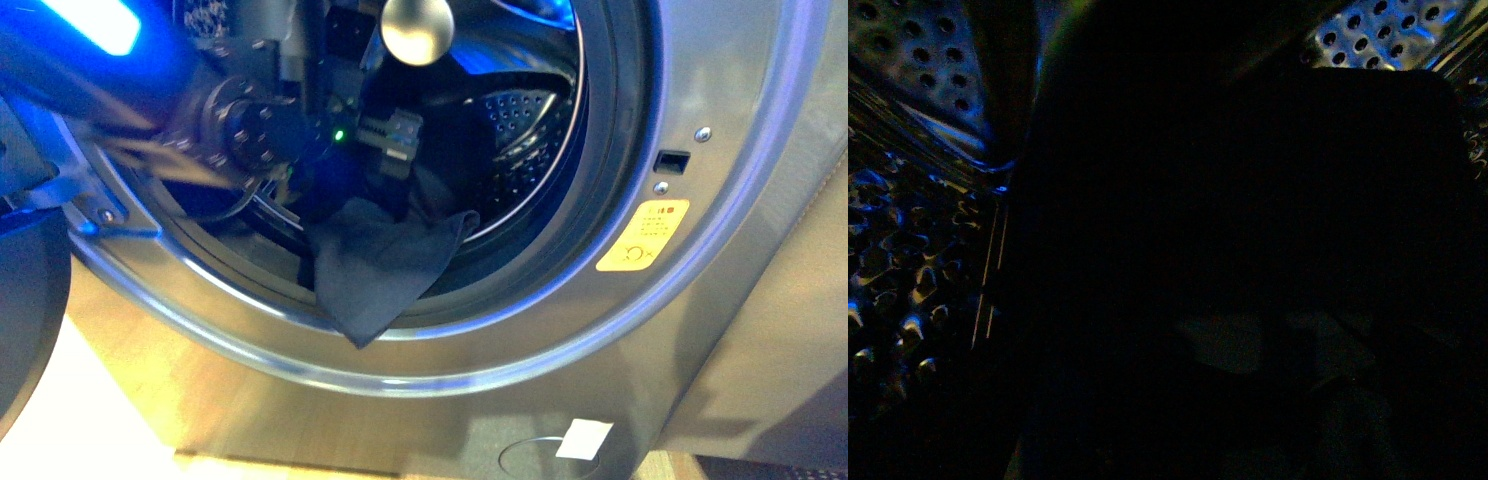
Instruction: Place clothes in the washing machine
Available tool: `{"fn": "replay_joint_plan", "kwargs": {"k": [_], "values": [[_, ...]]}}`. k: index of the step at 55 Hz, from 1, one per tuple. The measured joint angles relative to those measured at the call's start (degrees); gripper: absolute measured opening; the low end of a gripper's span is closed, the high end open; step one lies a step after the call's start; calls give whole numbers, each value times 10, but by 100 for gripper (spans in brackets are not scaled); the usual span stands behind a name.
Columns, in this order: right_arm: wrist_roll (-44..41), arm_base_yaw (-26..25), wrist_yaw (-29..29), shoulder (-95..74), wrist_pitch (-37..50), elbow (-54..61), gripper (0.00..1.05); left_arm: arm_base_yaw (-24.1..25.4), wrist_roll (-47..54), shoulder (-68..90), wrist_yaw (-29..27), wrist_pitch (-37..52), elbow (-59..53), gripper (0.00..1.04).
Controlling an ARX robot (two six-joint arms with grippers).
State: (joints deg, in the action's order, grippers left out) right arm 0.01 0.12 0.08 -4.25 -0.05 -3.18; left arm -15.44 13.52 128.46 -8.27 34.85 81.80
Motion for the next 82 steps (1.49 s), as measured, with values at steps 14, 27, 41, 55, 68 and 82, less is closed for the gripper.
{"fn": "replay_joint_plan", "kwargs": {"k": [14, 27, 41, 55, 68, 82], "values": [[0, 0, 0, 31, 0, 17, 2, -10, -3, -75, 9, 30, -84, 98], [0, 0, 0, 40, -1, 29, 2, -21, -18, -155, 30, 49, -178, 98], [0, 0, 0, 40, -1, 29, 2, -35, -24, -251, 54, 52, -275, 98], [0, 0, 0, 40, -1, 29, 2, -52, -51, -358, 90, 35, -339, 98], [0, 0, 0, 40, -1, 29, 2, -62, -70, -471, 125, -2, -373, 98], [0, 0, 0, 40, -1, 29, 2, -70, -62, -562, 139, -26, -391, 98]]}}
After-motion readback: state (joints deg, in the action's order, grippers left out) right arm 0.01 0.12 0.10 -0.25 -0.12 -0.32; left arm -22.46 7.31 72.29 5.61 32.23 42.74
